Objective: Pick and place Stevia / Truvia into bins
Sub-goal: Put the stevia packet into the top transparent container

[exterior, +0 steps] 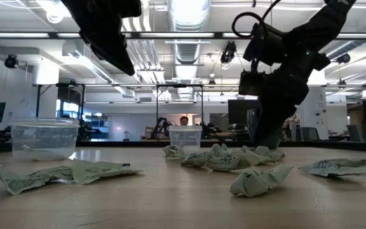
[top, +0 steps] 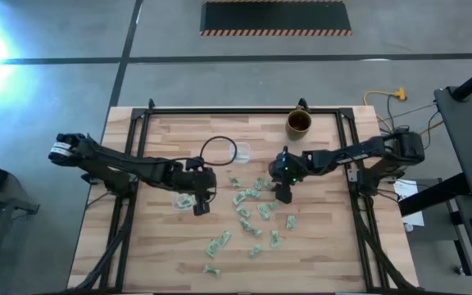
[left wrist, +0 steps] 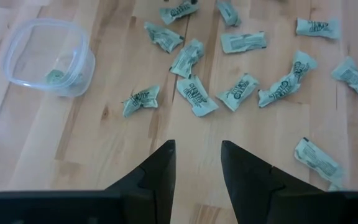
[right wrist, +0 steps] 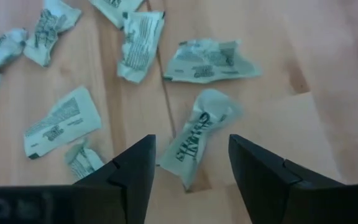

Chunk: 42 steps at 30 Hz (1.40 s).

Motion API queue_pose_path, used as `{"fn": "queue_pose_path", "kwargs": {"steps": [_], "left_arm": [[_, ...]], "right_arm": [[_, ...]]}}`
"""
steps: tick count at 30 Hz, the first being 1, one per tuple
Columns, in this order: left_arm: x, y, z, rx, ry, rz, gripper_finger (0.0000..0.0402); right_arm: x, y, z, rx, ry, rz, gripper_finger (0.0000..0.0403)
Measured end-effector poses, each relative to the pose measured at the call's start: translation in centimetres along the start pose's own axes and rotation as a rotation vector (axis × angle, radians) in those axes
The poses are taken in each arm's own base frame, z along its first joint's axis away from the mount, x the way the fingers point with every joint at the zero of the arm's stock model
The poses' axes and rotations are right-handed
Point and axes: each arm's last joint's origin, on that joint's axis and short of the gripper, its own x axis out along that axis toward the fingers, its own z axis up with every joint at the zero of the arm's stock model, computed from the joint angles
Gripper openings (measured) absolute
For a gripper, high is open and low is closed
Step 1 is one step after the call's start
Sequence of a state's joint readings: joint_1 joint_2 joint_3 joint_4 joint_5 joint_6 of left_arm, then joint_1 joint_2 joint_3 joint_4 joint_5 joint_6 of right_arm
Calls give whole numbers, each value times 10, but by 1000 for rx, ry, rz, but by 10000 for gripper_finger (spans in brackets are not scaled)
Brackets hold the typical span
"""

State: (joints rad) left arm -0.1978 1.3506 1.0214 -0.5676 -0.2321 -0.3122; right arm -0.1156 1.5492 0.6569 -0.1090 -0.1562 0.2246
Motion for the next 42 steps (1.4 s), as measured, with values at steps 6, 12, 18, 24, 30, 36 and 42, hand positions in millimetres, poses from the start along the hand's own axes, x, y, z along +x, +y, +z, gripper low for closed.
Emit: {"fn": "queue_pose_path", "kwargs": {"steps": [6, 12, 18, 24, 30, 36, 42], "left_arm": [[0, 0, 0, -20, -1, 0, 112], [0, 0, 0, -22, 2, 0, 112], [0, 0, -1, -22, 6, 1, 112], [-1, 0, -1, -22, 7, 1, 112], [-1, 0, -1, -23, 7, 1, 112], [0, 0, -1, -23, 7, 1, 112], [0, 0, -1, -23, 7, 2, 112]], "right_arm": [[13, 2, -2, 16, 34, -59, 203], [19, 9, -2, 7, 18, -165, 186], [17, 14, -5, -46, 7, -226, 110], [16, 14, -4, -47, 3, -226, 23], [6, 17, 0, -51, -38, -216, 11], [-9, 24, 21, -101, -132, -213, 11], [-23, 27, 55, -207, -238, -292, 11]]}}
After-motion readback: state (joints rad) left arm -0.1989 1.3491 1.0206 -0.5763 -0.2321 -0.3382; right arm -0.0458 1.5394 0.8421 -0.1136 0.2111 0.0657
